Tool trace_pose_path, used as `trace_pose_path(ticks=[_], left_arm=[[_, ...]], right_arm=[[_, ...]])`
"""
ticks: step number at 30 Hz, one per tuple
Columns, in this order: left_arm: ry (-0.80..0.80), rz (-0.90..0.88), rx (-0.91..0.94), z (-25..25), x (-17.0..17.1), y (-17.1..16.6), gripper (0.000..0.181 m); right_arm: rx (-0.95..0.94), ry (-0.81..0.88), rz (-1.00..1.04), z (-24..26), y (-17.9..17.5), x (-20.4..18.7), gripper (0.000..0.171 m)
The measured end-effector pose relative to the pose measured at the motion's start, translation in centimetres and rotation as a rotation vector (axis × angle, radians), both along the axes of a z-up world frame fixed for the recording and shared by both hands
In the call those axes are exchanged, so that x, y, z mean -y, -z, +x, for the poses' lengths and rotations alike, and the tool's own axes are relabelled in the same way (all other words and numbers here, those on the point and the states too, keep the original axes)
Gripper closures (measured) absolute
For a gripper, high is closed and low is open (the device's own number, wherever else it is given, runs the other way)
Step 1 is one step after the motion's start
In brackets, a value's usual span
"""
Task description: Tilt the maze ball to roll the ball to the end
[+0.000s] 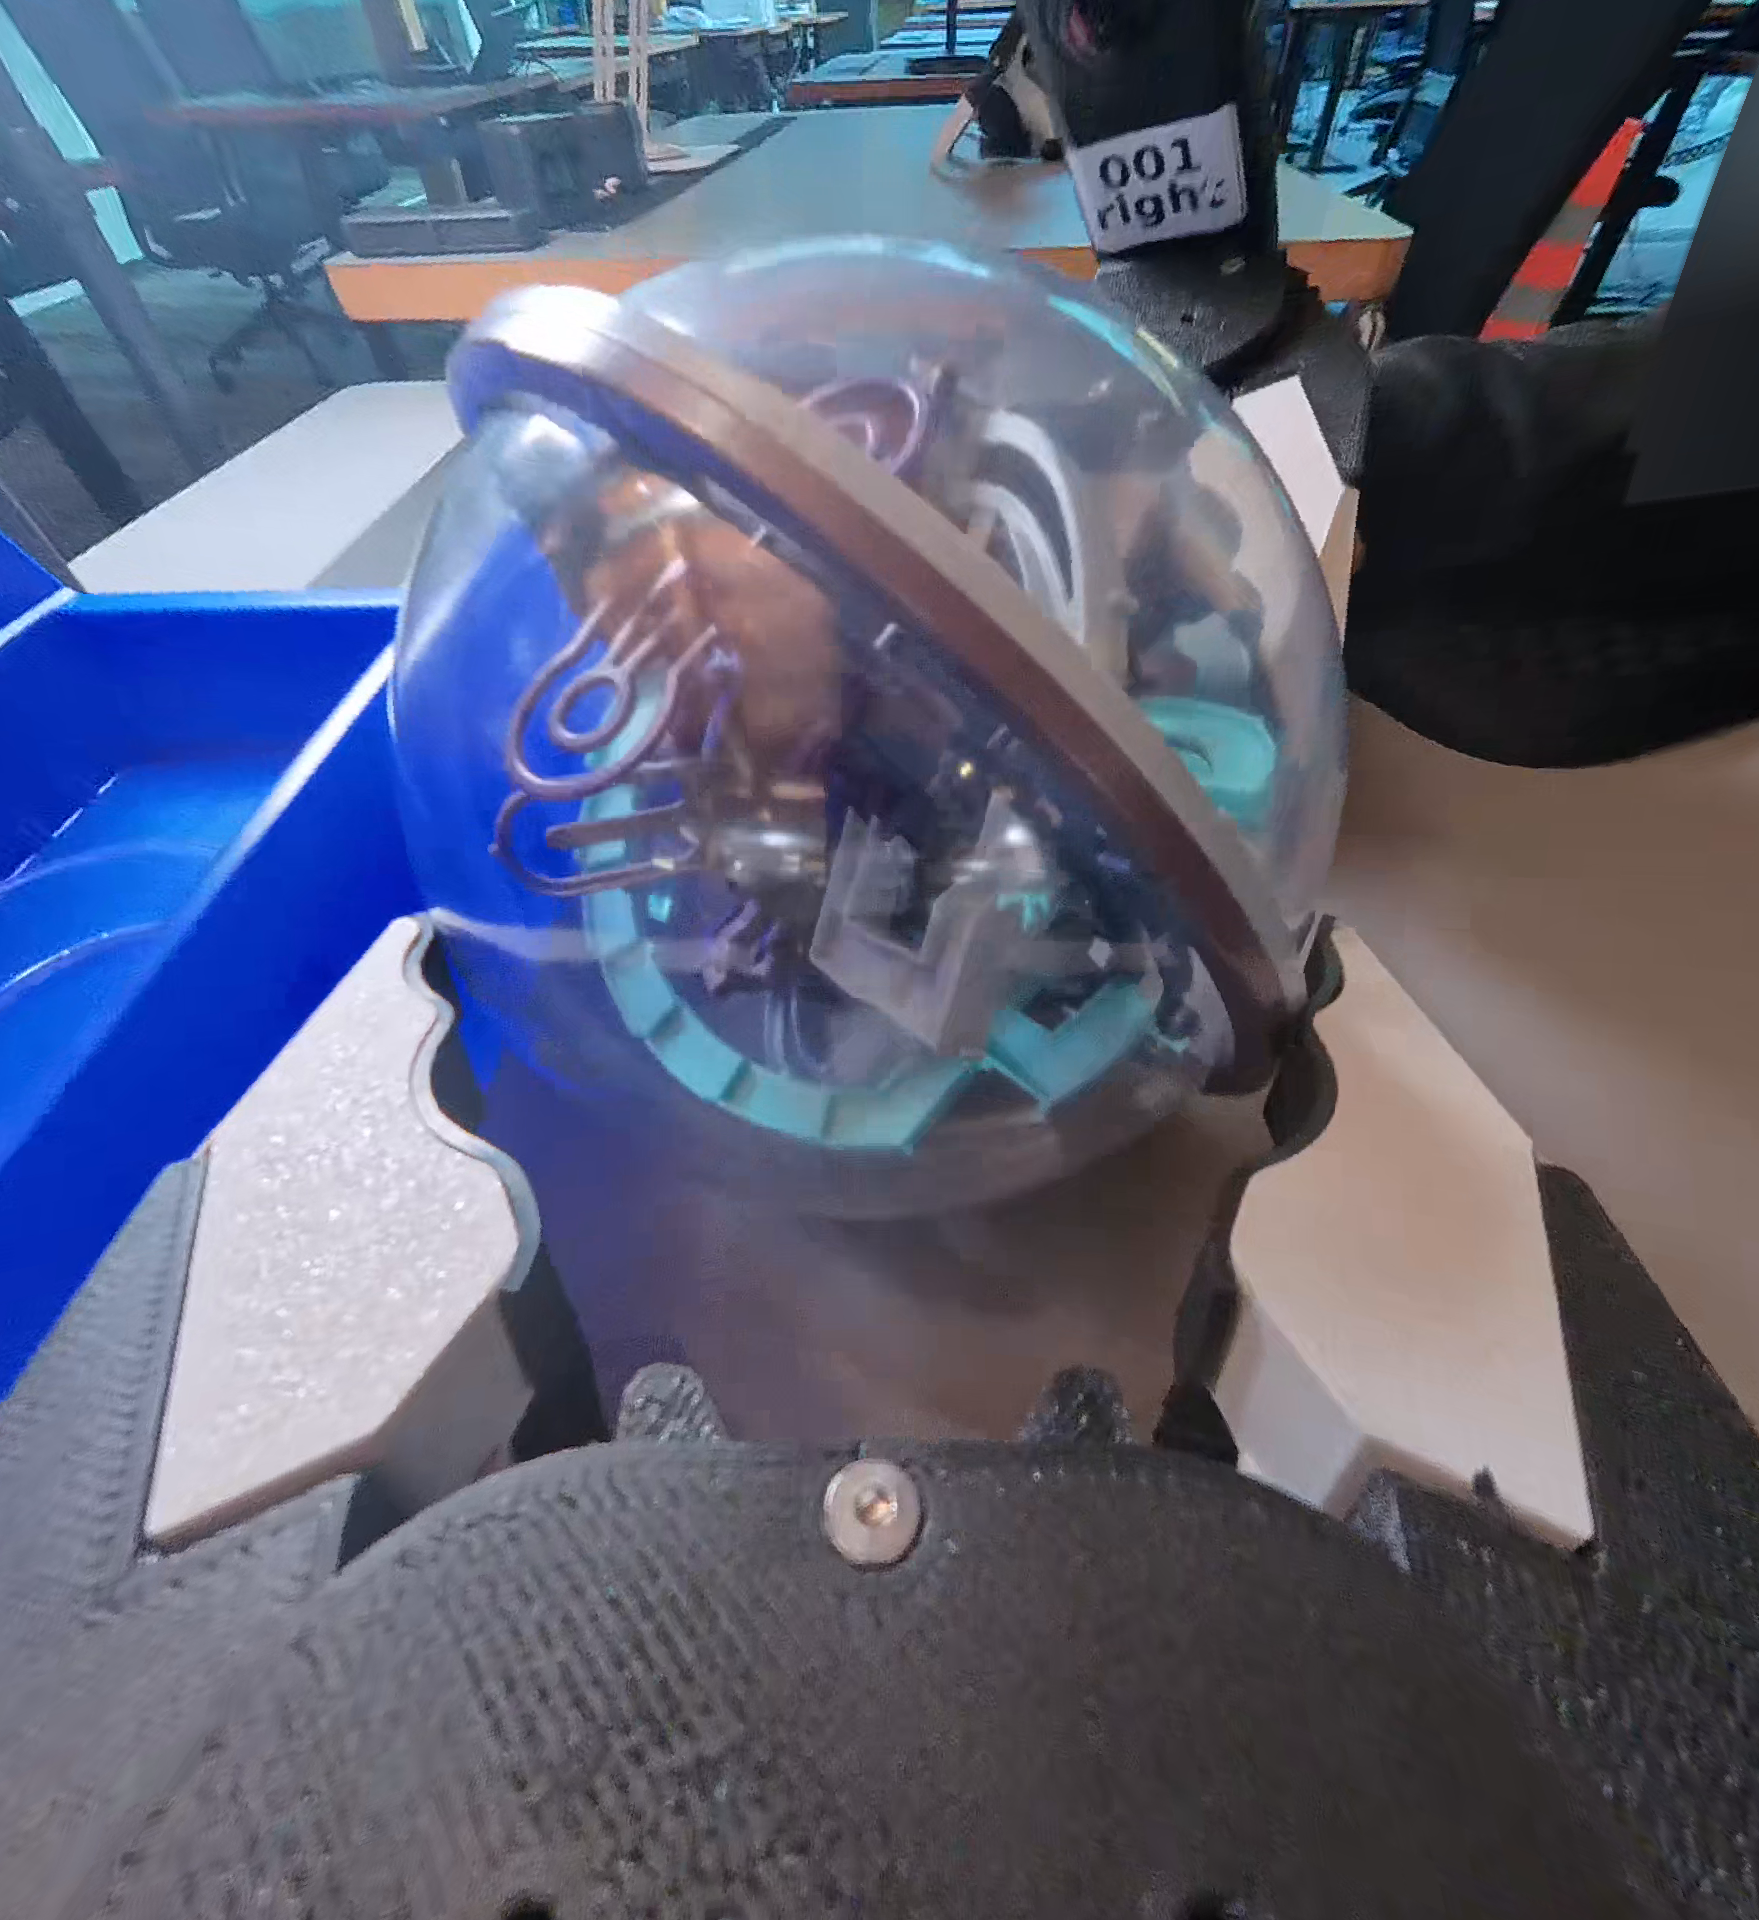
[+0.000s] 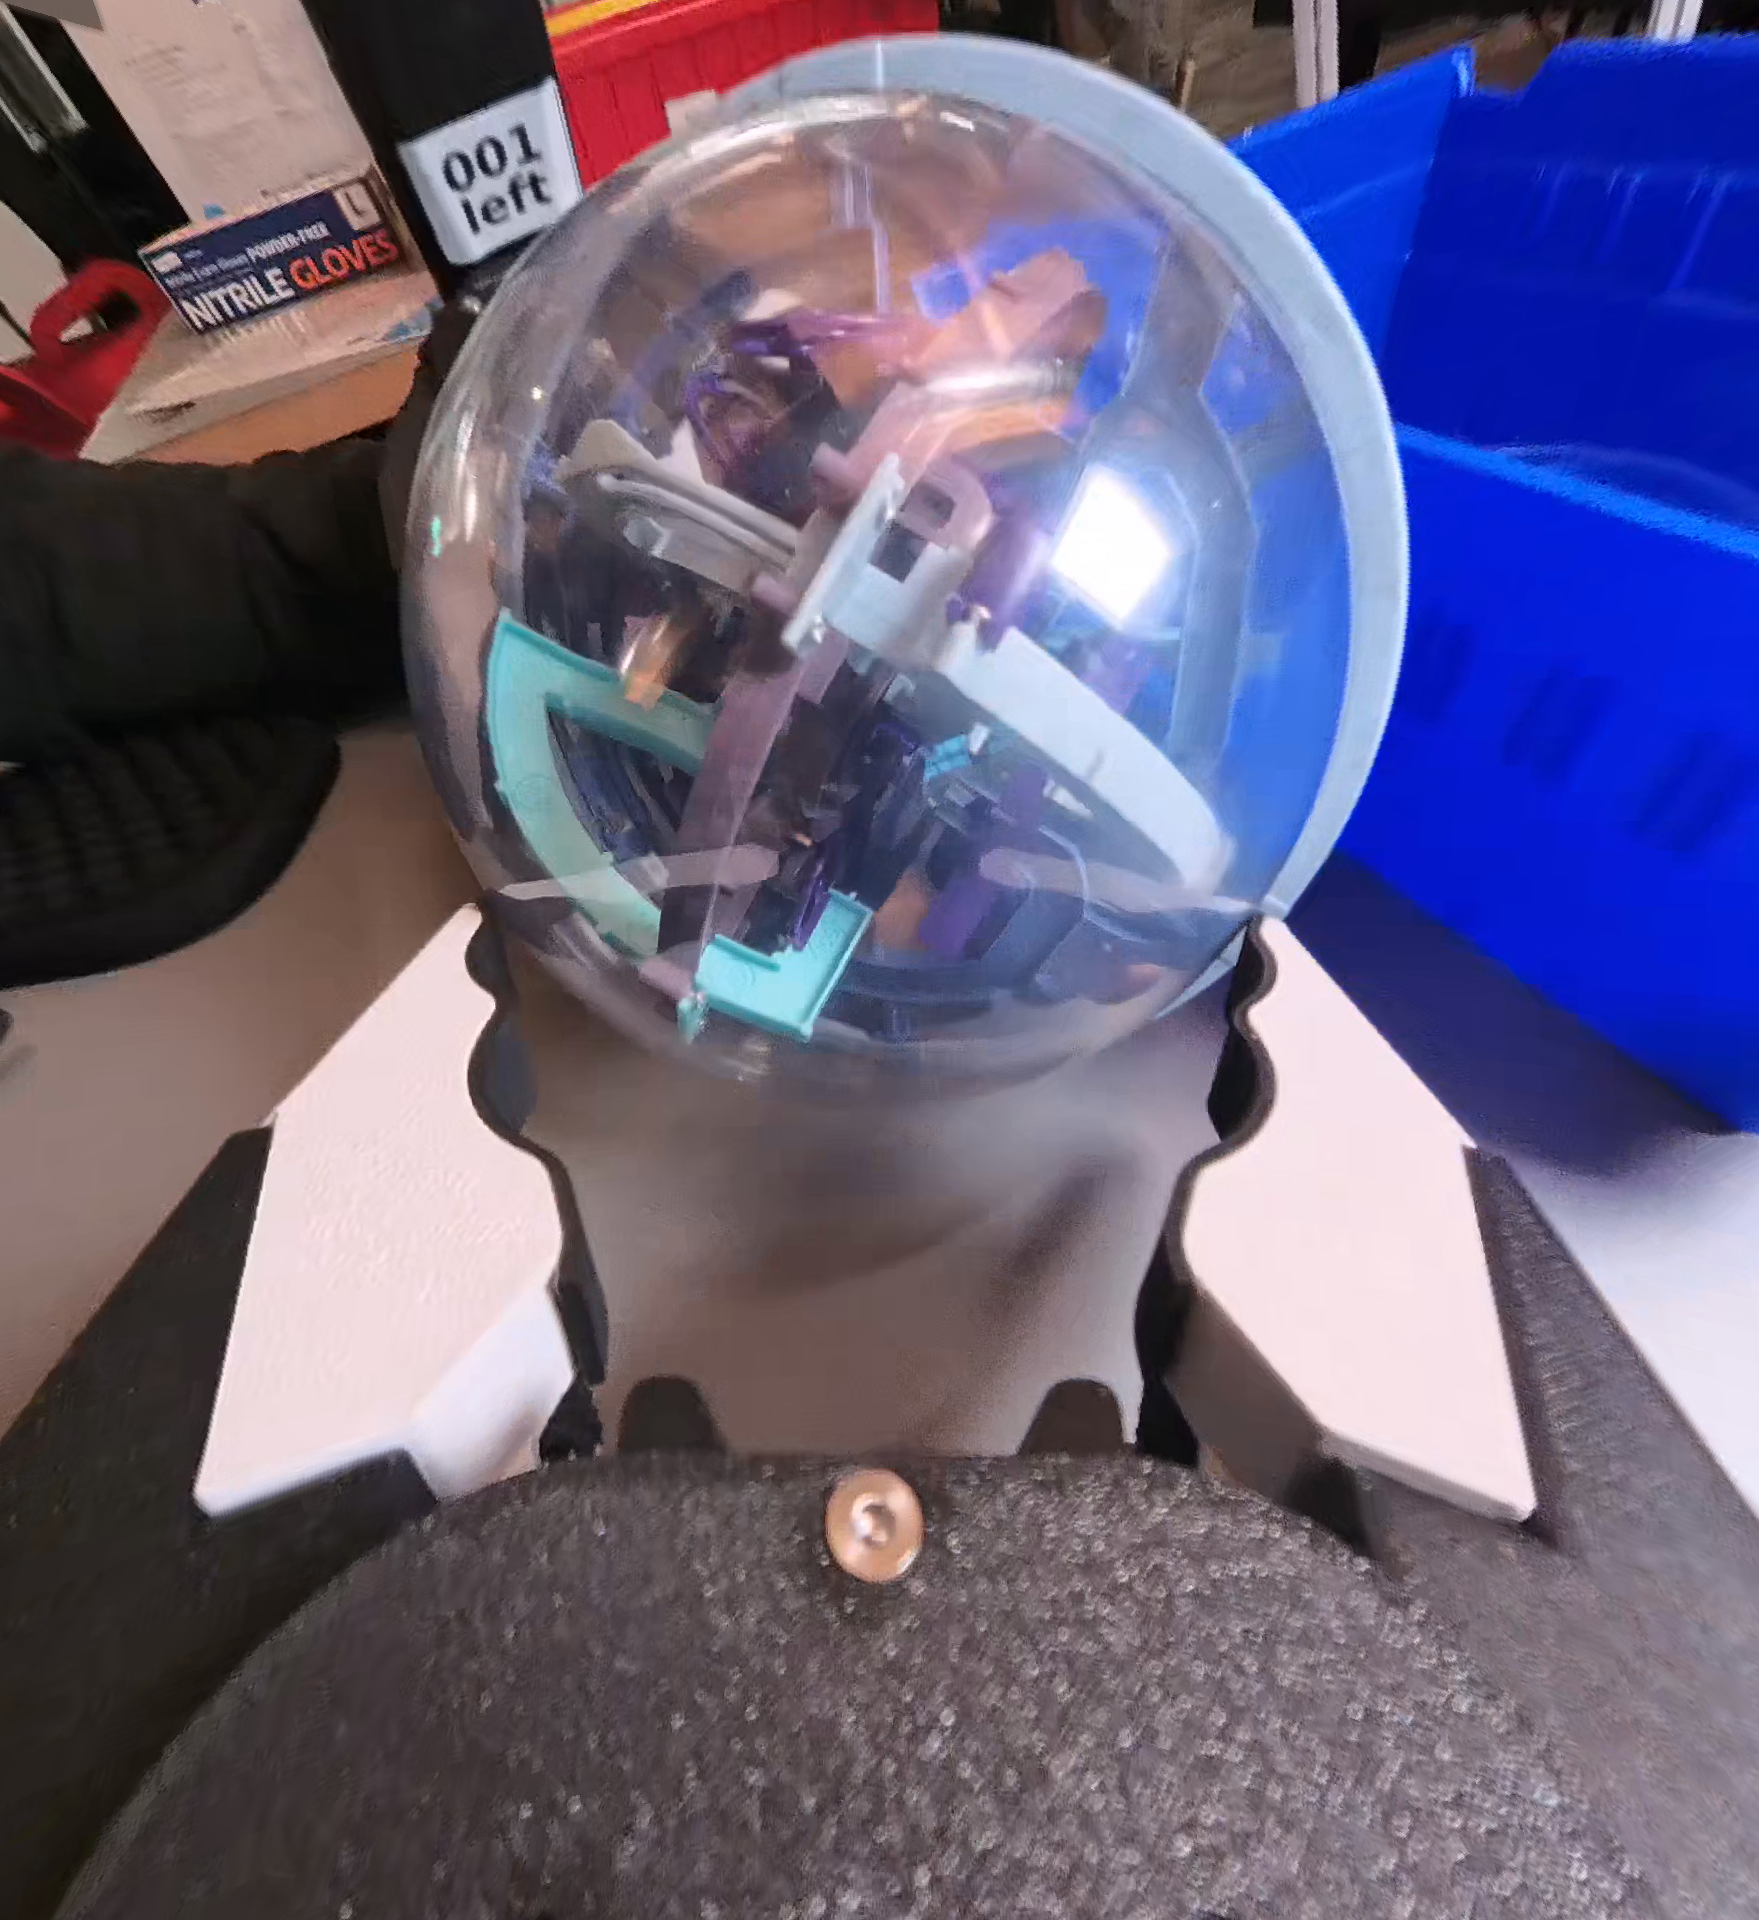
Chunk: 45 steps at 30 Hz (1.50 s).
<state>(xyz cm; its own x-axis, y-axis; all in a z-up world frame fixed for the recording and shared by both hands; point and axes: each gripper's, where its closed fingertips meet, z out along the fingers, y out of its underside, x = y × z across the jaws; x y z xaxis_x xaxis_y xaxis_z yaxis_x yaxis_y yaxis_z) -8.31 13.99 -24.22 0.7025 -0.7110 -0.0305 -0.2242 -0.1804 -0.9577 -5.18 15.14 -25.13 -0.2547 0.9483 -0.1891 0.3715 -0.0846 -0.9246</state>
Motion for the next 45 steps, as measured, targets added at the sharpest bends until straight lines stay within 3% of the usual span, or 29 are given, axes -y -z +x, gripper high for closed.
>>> trace_pose_path(ticks=[3, 5, 9, 12, 14, 16, 18, 22, 25, 37, 45], left_arm=[[0.014, -0.034, 0.064, 0.0, 0.1, -1.1, 0.03], [0.003, -0.067, 0.115, -0.2, 0.0, -1.4, 0.033], [-0.027, -0.113, 0.171, -0.5, -0.8, -1.7, 0.037], [-0.027, -0.163, 0.189, 0.1, -1.7, -2.1, 0.038], [-0.037, -0.216, 0.195, 0.6, -2.3, -2.2, 0.037], [0.005, -0.24, 0.178, 1.1, -1.9, -2.0, 0.032], [0.068, -0.156, 0.103, 1.7, -0.8, -1.5, 0.025], [0.033, 0.01, -0.043, 1.6, -0.6, -0.1, 0.033], [0.009, 0.017, 0.043, 1.8, -0.7, -0.4, 0.031], [0.022, 0.06, 0.007, 1.5, 2.2, -4.0, 0.033], [-0.018, -0.011, 0.058, 1.6, 3.7, -2.6, 0.033]], right_arm=[[0.071, 0.0, 0.029, 0.1, 1.0, 0.3, 0.039], [0.08, 0.033, 0.222, 0.2, 1.4, -0.7, 0.028], [-0.073, 0.129, 0.552, -0.3, -2.2, -2.5, 0.018], [-0.106, 0.106, 0.62, -1.1, -2.7, -1.8, 0.023], [-0.113, 0.122, 0.578, -1.3, -2.3, -2.1, 0.017], [-0.119, 0.122, 0.411, -1.0, -2.3, -2.2, 0.016], [-0.117, 0.103, 0.189, -0.4, -2.3, -2.2, 0.017], [-0.107, 0.032, -0.066, 0.2, -2.1, -1.3, 0.017], [-0.11, 0.017, -0.073, -0.1, -2.2, -0.6, 0.016], [-0.149, -0.071, -0.151, -0.4, -3.2, 2.7, 0.016], [0.028, -0.093, -0.105, 0.0, -2.6, 4.0, 0.016]])
